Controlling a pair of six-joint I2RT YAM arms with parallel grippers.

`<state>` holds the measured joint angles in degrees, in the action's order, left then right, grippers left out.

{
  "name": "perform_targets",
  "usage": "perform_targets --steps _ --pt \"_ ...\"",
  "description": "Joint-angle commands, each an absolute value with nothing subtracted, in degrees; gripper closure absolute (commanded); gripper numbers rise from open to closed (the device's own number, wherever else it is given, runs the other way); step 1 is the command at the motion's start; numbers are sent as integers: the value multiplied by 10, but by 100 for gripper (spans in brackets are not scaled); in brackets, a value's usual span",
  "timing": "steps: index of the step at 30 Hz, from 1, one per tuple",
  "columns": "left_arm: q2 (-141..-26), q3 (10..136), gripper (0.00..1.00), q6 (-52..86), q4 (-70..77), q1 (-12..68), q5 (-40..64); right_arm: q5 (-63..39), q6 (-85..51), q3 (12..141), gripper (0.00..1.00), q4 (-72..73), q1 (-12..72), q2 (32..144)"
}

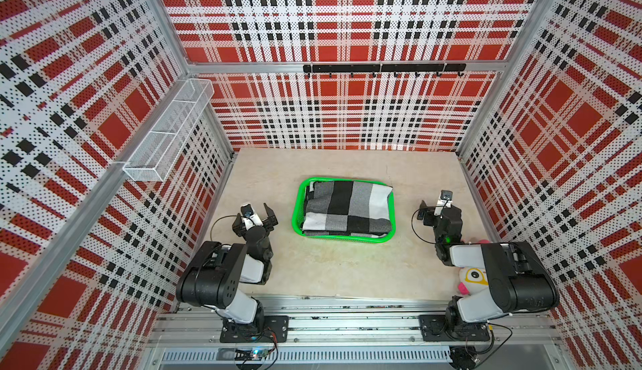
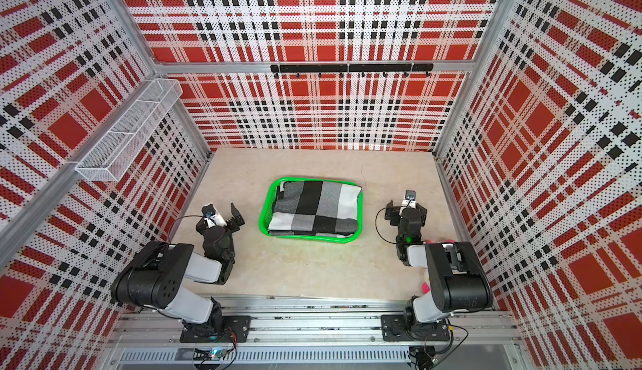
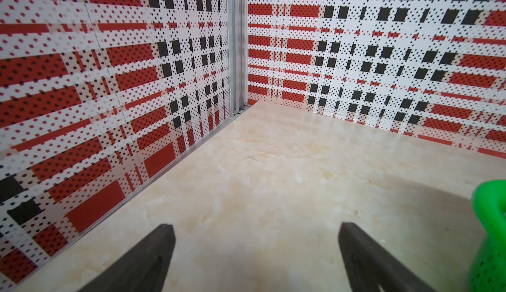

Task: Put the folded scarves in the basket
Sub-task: Reset both arms

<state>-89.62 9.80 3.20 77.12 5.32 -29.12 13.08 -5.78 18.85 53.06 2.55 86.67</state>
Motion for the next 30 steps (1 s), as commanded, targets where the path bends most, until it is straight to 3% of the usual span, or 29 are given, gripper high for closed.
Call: perform_targets --steps 1,5,30 --pt "-901 111 1 23 817 52 -281 132 -57 138 0 676 22 878" --pt "-900 116 1 31 807 44 -269 121 -51 179 0 603 20 887" --pt "-898 117 1 39 798 36 -260 121 -53 180 0 607 22 888"
